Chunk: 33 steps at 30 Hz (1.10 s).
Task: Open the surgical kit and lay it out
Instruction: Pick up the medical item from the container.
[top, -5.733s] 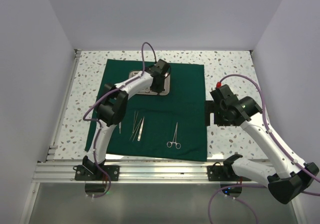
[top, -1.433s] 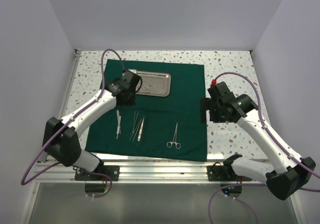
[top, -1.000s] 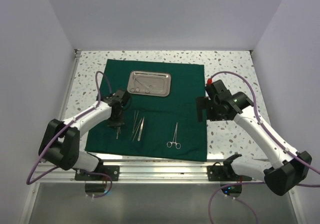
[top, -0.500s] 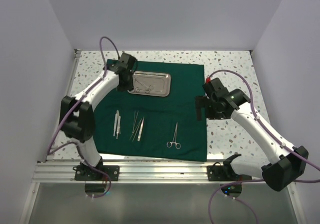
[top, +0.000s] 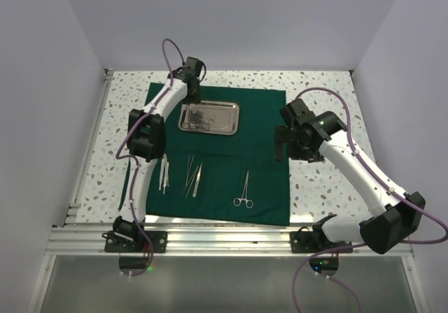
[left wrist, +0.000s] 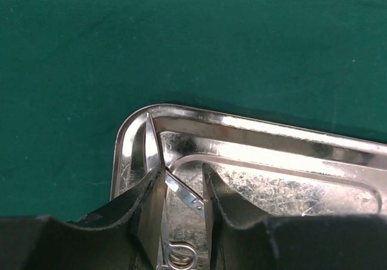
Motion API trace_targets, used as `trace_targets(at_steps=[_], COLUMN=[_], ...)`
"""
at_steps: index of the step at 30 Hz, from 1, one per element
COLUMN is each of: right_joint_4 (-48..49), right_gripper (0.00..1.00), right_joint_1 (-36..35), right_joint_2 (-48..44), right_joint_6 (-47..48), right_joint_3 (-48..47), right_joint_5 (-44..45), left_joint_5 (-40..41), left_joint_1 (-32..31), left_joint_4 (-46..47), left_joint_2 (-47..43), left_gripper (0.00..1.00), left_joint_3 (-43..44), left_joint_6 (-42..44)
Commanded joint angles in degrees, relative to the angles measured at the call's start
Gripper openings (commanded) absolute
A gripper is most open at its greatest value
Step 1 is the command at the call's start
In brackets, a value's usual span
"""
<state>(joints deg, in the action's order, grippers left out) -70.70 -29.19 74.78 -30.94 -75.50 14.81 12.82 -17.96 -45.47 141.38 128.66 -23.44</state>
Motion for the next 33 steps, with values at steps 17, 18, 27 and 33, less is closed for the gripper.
trace_targets(at_steps=[17,18,27,33], right_joint_4=[-1.73,-1.55,-1.02,-1.29], right_gripper=[0.98,0.98,0.98,0.98], right_joint_1=[0.19,0.1,0.19,0.1], right_joint_2=[8.27,8.88,10.03,10.12], right_joint_6=[0.09,0.18,0.79,0.79], right_joint_3=[-6.67,-6.76,-7.29,-7.38], right_joint_5=[3.12,3.12,3.12,3.65], left_joint_5=[-2.18,-2.18,-3.49,-5.52], left_joint_1=[2.75,2.75,3.98,4.68], left_joint_4=[2.93,3.02,3.99,2.85], left_joint_2=[-0.06,-0.14,1.09,4.86], left_gripper=[0.32,0.32,0.31,0.29], left_joint_3=[-1.48,-1.83,-5.17,-3.86], left_joint_6=[2.61,2.61,2.7,2.17])
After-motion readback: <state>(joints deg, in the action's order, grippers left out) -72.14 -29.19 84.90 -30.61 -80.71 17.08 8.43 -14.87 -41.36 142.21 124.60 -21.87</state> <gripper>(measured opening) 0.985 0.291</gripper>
